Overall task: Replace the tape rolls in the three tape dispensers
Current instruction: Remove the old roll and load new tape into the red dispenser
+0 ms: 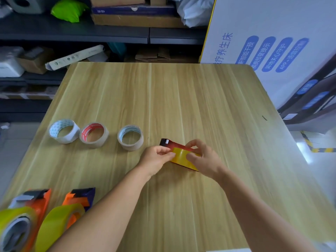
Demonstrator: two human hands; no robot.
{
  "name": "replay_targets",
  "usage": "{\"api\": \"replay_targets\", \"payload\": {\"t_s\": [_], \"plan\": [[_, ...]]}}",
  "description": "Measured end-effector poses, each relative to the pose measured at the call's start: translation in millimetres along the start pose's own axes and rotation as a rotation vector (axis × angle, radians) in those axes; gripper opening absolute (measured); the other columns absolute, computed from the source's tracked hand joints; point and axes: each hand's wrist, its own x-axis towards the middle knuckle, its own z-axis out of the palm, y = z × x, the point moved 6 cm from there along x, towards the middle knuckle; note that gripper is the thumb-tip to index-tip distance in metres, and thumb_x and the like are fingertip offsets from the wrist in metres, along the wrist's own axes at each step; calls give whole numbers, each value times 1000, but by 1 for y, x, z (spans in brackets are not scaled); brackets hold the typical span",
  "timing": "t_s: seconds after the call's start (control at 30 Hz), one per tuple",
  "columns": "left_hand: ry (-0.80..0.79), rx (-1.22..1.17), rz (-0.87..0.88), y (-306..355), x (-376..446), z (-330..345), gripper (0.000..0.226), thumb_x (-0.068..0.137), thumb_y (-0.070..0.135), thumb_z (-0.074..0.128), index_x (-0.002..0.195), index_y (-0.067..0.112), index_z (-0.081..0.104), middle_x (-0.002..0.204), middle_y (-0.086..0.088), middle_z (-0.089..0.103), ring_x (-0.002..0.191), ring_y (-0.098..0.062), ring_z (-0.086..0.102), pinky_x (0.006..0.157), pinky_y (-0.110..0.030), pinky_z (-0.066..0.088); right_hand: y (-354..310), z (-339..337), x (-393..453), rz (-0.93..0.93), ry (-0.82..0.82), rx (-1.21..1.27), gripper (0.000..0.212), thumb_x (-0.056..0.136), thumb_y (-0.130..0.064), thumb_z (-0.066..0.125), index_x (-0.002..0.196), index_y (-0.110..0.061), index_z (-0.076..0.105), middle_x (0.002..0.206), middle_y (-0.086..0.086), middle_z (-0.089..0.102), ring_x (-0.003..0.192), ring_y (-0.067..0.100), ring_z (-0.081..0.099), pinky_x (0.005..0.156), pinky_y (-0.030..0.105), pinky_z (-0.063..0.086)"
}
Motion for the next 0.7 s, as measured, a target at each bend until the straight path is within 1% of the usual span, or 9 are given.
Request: {"api": "replay_targets", "payload": {"t_s": [0.03,0.1,0.23,0.3,0.37,0.43,0.47,0.6,0.7], "plan": [[5,8,-24,-2,0,-2,15,78,24,76,92,21,70,82,8,69,75,-6,62,68,-16,46,1,-1,0,19,-1,21,20,80,-20,56,96,-31,56,92,-5,69,63,7,61,45,13,44],[2,6,-64,-6,-1,-4,9,80,24,74,88,20,71,79,6,70,71,-8,62,65,-20,49,2,-2,0,51,1,48,17,79,-23,56,93,-34,57,90,-4,68,66,12,64,43,16,44],[21,7,-80,-7,-2,-4,3,84,22,71,82,19,70,77,3,71,68,-9,64,61,-20,50,3,-3,1,68,-2,53,16,75,-30,56,90,-34,58,84,-8,66,64,6,59,41,11,40],[32,30,-76,-5,-1,-2,6,86,21,67,82,18,69,76,2,70,67,-9,63,61,-20,52,4,-4,1,71,1,50,21,68,-36,52,88,-34,59,80,-11,66,63,2,57,42,11,39],[1,21,-85,-2,-1,0,13,88,27,65,86,14,69,79,0,70,66,-9,62,64,-22,54,5,-5,2,75,10,48,24,65,-38,50,86,-34,60,76,-12,65,60,0,56,46,14,39],[-55,28,-108,1,-2,4,20,84,33,69,89,14,68,82,-2,71,68,-9,64,65,-22,55,8,-6,4,83,15,58,25,63,-39,50,85,-33,61,73,-11,65,58,1,55,50,19,40],[-76,44,-118,1,-2,5,19,82,33,71,88,15,69,81,-2,71,68,-9,65,63,-21,54,9,-6,4,84,15,63,25,62,-39,50,84,-32,61,73,-10,65,59,3,56,52,20,40],[-51,25,-183,0,-1,5,9,82,19,73,84,12,68,78,-6,70,63,-10,65,58,-20,55,14,-6,6,90,19,50,27,62,-39,49,84,-29,63,79,-6,65,68,9,57,58,25,42],[-40,38,-220,-1,-3,5,5,82,12,69,83,8,68,73,-7,67,58,-11,62,53,-19,54,15,-7,7,91,15,39,28,63,-39,48,85,-29,63,81,-8,64,71,8,57,59,25,41]]}}
